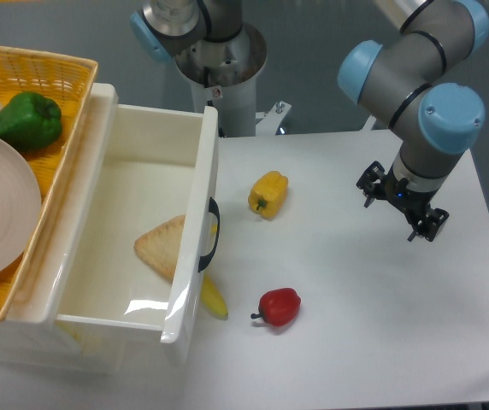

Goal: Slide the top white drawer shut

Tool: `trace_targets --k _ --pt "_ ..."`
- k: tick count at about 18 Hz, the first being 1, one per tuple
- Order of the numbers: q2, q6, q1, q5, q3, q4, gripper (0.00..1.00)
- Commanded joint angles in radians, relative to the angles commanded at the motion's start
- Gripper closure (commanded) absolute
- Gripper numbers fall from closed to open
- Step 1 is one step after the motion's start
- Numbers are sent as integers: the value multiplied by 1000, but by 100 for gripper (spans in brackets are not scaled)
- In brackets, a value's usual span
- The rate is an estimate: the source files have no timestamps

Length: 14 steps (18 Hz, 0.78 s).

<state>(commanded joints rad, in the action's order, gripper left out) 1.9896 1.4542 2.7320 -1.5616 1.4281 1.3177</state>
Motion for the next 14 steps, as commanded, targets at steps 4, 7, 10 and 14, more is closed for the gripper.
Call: trace_targets --k 4,7,10,14 --pt "0 -86 -58 -34 14 -47 0" --pt "11 -225 -83 -29 14 -52 0" --pt "8 -349 -106 -8 28 -54 0" --pt "-2 -514 -136 28 43 -61 10"
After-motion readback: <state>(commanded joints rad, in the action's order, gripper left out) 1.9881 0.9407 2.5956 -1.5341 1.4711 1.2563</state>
